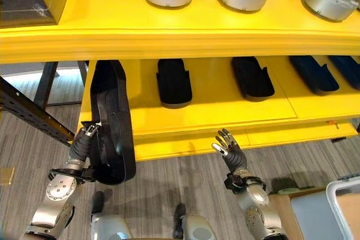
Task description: Move parts from the plastic box to the shelf.
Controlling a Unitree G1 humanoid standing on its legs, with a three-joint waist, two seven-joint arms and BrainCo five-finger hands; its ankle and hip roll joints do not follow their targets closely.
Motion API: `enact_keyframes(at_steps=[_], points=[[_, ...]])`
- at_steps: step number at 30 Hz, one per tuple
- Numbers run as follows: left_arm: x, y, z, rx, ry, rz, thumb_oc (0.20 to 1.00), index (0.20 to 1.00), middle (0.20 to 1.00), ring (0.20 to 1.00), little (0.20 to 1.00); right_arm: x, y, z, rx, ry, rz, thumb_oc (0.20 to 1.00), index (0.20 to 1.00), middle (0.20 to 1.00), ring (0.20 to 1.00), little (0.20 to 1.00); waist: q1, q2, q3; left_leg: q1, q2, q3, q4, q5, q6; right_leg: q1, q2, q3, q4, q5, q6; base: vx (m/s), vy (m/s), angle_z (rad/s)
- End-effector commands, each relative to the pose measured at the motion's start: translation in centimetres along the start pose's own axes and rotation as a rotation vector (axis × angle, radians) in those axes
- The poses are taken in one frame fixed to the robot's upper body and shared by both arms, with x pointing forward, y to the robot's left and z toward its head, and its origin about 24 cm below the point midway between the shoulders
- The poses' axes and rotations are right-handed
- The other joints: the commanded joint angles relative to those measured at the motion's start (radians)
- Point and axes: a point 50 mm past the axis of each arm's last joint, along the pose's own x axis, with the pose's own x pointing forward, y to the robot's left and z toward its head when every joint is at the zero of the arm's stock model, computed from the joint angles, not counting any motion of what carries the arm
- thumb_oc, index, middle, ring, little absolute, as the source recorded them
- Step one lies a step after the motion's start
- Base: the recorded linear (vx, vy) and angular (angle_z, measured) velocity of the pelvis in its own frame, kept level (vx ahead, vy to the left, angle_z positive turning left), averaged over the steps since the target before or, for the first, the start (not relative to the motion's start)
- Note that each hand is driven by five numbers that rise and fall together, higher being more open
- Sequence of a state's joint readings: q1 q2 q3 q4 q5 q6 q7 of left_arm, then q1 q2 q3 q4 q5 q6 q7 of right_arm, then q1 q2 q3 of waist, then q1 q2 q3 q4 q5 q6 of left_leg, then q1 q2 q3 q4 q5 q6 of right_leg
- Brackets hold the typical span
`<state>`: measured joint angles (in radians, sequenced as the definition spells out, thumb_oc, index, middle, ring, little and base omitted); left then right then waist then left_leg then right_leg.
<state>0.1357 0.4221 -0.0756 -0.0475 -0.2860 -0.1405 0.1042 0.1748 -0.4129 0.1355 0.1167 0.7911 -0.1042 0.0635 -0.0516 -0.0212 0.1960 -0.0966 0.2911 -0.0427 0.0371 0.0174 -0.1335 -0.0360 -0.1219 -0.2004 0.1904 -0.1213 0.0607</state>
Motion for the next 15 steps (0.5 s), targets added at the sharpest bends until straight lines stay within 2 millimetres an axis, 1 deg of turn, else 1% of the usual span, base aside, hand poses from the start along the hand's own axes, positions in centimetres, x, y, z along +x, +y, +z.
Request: enact_keyframes(at_steps=[1, 3, 4, 6, 7, 9, 10, 12, 13, 14, 15], points=[[0.4, 0.6, 4.2, 0.012, -0.220, -0.040, 0.200, 0.200, 0.200, 0.200, 0.200, -0.1, 1.6, 0.3, 0.004, -0.036, 0.083, 1.000, 1.000, 1.000, 1.000, 1.000, 0.012, -0.036, -0.065, 0.033, -0.073, 0.031, 0.054, -0.044, 0.015, 0.042, -0.126, 0.039, -0.059, 0.081, 0.094, 0.12, 0.250, 0.23], [0.7, 0.5, 4.4, 0.025, -0.225, -0.053, 0.200, 0.200, 0.200, 0.200, 0.200, 0.0, 1.9, -0.1, 0.014, -0.028, 0.083, 1.000, 1.000, 1.000, 1.000, 1.000, 0.011, -0.044, -0.072, 0.039, -0.096, 0.051, 0.063, -0.069, 0.025, 0.051, -0.150, 0.044, -0.082, 0.104, 0.111, 0.09, 0.247, -0.13], [1.2, 0.3, 4.7, 0.026, -0.238, -0.058, 0.200, 0.200, 0.200, 0.200, 0.200, 0.4, 2.4, -0.2, 0.024, -0.028, 0.097, 1.000, 1.000, 1.000, 1.000, 1.000, 0.011, -0.051, -0.077, 0.033, -0.111, 0.062, 0.076, -0.080, 0.031, 0.052, -0.161, 0.048, -0.100, 0.122, 0.120, 0.05, 0.188, -0.29], [1.7, 0.0, 4.9, 0.029, -0.246, -0.063, 0.200, 0.200, 0.200, 0.200, 0.200, 0.4, 3.0, -0.4, 0.041, -0.022, 0.122, 1.000, 1.000, 1.000, 1.000, 1.000, 0.010, -0.060, -0.084, 0.033, -0.123, 0.073, 0.080, -0.090, 0.038, 0.054, -0.174, 0.050, -0.119, 0.143, 0.129, 0.04, 0.137, -0.29], [2.1, -0.5, 4.7, 0.011, -0.237, -0.073, 0.200, 0.200, 0.200, 0.200, 0.200, 0.5, 3.5, -0.7, 0.045, -0.008, 0.138, 1.000, 1.000, 1.000, 1.000, 1.000, 0.009, -0.066, -0.091, 0.039, -0.131, 0.084, 0.079, -0.098, 0.046, 0.054, -0.181, 0.050, -0.130, 0.159, 0.137, 0.03, 0.101, -0.21], [2.7, -1.2, 4.7, -0.010, -0.234, -0.090, 0.200, 0.200, 0.200, 0.200, 0.200, 0.6, 3.8, -1.1, 0.044, 0.007, 0.150, 1.000, 1.000, 1.000, 1.000, 1.000, 0.005, -0.076, -0.102, 0.049, -0.136, 0.097, 0.068, -0.101, 0.050, 0.054, -0.187, 0.054, -0.145, 0.181, 0.148, 0.04, 0.074, -0.19], [3.7, -2.6, 4.6, -0.075, -0.222, -0.115, 0.200, 0.200, 0.200, 0.200, 0.200, 0.6, 4.2, -1.2, 0.046, 0.017, 0.163, 1.000, 1.000, 1.000, 1.000, 1.000, -0.004, -0.082, -0.117, 0.060, -0.138, 0.108, 0.057, -0.101, 0.053, 0.057, -0.189, 0.059, -0.159, 0.192, 0.153, 0.03, 0.041, -0.22], [4.0, -3.0, 4.7, -0.080, -0.221, -0.121, 0.200, 0.200, 0.200, 0.200, 0.200, 0.6, 4.3, -1.2, 0.045, 0.018, 0.164, 1.000, 1.000, 1.000, 1.000, 1.000, -0.006, -0.084, -0.121, 0.066, -0.139, 0.112, 0.053, -0.102, 0.054, 0.059, -0.188, 0.062, -0.164, 0.194, 0.154, 0.03, 0.023, -0.15], [5.4, -4.8, 4.7, -0.125, -0.202, -0.146, 0.200, 0.200, 0.200, 0.200, 0.200, 0.8, 4.7, -1.3, 0.053, 0.027, 0.168, 1.000, 1.000, 1.000, 1.000, 1.000, -0.022, -0.088, -0.140, 0.089, -0.137, 0.123, 0.041, -0.102, 0.055, 0.058, -0.187, 0.074, -0.167, 0.206, 0.161, 0.03, 0.012, -0.08], [5.4, -4.8, 4.7, -0.125, -0.202, -0.146, 0.200, 0.200, 0.200, 0.200, 0.200, 0.8, 4.7, -1.3, 0.053, 0.026, 0.167, 1.000, 1.000, 1.000, 1.000, 1.000, -0.021, -0.088, -0.139, 0.089, -0.137, 0.124, 0.040, -0.102, 0.055, 0.058, -0.187, 0.074, -0.167, 0.206, 0.161, 0.03, 0.003, -0.08], [5.7, -5.2, 4.7, -0.146, -0.194, -0.150, 0.200, 0.200, 0.200, 0.200, 0.200, 0.9, 4.8, -1.4, 0.056, 0.031, 0.169, 1.000, 1.000, 1.000, 1.000, 1.000, -0.025, -0.089, -0.143, 0.096, -0.135, 0.126, 0.037, -0.101, 0.054, 0.058, -0.185, 0.078, -0.166, 0.205, 0.162, 0.01, -0.008, -0.08]])
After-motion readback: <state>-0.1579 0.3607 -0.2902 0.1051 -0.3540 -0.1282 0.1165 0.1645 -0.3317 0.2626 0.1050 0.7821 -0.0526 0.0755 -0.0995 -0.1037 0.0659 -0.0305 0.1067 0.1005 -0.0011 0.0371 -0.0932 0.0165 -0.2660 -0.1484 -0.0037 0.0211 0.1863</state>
